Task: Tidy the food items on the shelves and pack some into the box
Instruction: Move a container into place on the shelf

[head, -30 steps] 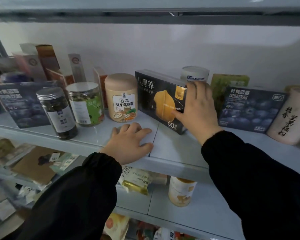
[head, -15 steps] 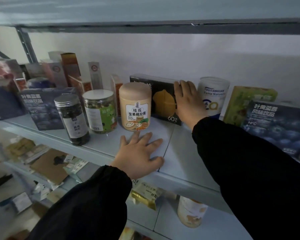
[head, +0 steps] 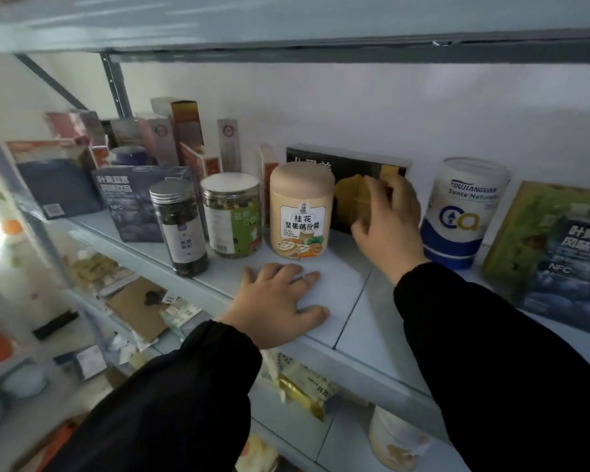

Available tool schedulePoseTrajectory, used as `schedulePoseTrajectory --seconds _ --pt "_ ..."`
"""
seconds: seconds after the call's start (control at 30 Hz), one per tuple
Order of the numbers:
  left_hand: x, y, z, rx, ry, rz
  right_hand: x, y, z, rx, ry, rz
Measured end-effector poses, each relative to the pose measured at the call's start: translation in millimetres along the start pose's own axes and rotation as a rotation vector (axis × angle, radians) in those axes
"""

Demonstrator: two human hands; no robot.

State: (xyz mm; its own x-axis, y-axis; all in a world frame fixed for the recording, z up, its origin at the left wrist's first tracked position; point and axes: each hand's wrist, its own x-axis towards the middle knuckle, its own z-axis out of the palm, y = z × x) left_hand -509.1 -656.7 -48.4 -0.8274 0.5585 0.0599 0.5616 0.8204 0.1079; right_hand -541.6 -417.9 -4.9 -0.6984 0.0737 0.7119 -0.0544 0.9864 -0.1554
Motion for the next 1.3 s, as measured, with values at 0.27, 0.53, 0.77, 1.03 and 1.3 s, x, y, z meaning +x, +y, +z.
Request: schedulePoseTrajectory --seconds 0.27,0.53,0.77,1.03,1.3 --pt "1 -7 -4 -0.015 0.013 -0.084 9 -58 32 0.899 -0.400 0.324" --pt "-1 -11 -4 -0.060 0.026 -0.087 2 -65 29 0.894 -0.309 0.429" --pt "-2 -9 -3 -0.166 0.097 -0.117 -25 -43 -2 0.964 -0.205 0.469" --pt "29 19 -25 -1.530 0.069 -0.112 -53 -44 -36 1.270 -0.141 0.557" --pt "52 33 -10 -1.921 0.107 -0.108 -56 -37 -32 1.220 -0.185 0.540"
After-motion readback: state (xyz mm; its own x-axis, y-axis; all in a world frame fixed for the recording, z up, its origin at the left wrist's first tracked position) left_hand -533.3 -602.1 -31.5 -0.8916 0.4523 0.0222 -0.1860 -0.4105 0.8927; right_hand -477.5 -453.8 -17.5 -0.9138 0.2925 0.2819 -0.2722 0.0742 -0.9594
